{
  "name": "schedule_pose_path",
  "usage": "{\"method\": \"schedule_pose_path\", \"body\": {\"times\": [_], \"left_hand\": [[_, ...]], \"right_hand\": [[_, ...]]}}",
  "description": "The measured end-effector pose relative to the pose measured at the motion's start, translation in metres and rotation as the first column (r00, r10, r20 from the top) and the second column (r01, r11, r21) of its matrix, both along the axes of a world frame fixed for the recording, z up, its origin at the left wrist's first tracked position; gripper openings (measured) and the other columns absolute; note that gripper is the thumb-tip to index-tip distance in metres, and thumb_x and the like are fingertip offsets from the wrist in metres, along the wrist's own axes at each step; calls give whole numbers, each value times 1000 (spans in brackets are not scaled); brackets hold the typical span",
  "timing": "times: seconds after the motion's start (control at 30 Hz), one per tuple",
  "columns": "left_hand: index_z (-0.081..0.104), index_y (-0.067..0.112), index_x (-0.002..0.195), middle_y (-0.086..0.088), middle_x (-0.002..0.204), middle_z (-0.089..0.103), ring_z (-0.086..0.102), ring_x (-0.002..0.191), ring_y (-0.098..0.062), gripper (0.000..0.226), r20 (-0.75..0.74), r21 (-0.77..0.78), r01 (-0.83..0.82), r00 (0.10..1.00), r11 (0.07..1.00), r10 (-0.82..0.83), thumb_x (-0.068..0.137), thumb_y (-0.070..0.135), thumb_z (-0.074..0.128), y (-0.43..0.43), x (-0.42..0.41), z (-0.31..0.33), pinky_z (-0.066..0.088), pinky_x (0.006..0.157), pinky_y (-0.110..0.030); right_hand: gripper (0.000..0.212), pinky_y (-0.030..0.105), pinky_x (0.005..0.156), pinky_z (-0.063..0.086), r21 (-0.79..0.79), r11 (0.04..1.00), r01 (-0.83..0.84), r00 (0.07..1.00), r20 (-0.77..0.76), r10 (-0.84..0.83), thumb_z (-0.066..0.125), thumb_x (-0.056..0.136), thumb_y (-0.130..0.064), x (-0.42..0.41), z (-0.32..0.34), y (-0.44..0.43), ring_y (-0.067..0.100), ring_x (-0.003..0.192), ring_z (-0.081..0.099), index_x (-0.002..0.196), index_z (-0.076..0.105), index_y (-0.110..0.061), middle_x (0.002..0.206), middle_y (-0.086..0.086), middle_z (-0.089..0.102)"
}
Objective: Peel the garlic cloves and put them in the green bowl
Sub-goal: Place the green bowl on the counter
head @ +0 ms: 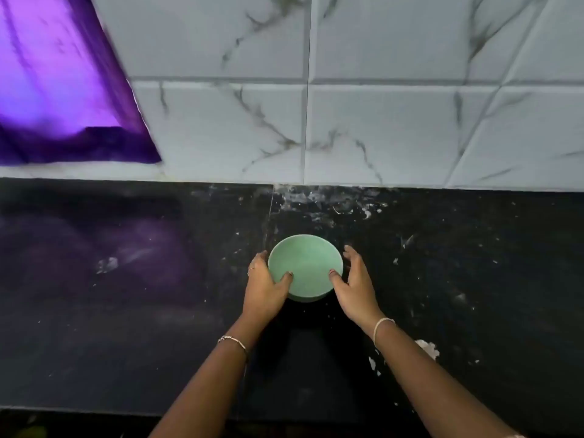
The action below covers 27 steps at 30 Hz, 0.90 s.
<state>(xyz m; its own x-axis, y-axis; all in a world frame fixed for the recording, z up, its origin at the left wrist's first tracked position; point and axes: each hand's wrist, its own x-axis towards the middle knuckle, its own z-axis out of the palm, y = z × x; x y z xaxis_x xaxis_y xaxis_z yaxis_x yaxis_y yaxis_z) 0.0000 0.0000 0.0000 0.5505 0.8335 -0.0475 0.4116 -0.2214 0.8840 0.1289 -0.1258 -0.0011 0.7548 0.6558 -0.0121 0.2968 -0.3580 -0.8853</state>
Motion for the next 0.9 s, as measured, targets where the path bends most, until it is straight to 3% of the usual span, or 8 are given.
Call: {"method": "schedule_pose_path", "body": {"times": [0.07,0.13,0.27,0.37,0.6,0.8,0.9], "left_hand": [[43,10,133,-7,128,53,56,108,-19,53,69,-176,-118,989,977,131,87,17,69,-4,2,0,56,83,-41],[42,19,125,-3,123,53,58,104,-19,41,107,-391,-156,971,907,213,91,17,64,-12,0,0,58,66,-38],[42,20,123,1,112,55,59,102,-19,30,145,-595,-183,933,783,328,96,17,56,-17,0,-1,59,67,-40],[44,17,122,1,108,53,57,102,-21,27,163,-636,-203,908,745,386,97,13,52,-12,2,3,58,68,-39],[43,12,134,-7,126,52,56,110,-24,37,147,-639,-244,892,730,427,98,12,50,9,5,11,57,64,-35],[40,15,138,0,116,53,55,106,-19,42,127,-610,-252,905,751,406,97,15,52,14,4,10,56,87,-43],[40,16,137,2,116,54,55,103,-15,45,121,-579,-252,914,775,388,96,16,56,11,2,7,54,90,-42]], "right_hand": [[63,42,114,33,6,998,60,988,-140,-58,57,96,-21,-2,-5,4,19,140,34,150,25,-21,153,0,33],[62,47,109,41,15,994,104,966,-240,-98,56,94,-25,-6,-12,6,22,136,40,149,27,-27,150,0,38],[59,48,97,50,42,985,166,933,-331,-143,53,91,-15,-10,-17,15,22,121,53,145,33,-27,136,0,50],[57,47,96,51,56,987,151,929,-351,-122,51,88,-11,-10,-15,27,21,117,55,141,39,-28,128,-2,53],[54,48,94,52,58,992,108,931,-356,-81,51,86,-15,-9,-10,55,22,113,58,137,43,-26,125,0,56],[54,48,97,51,30,995,90,934,-350,-74,55,87,-25,-7,-11,62,22,115,57,139,41,-26,129,1,55],[65,45,103,46,-12,996,93,940,-328,-92,61,88,-42,-5,-10,53,22,123,52,145,36,-22,138,2,51]]}}
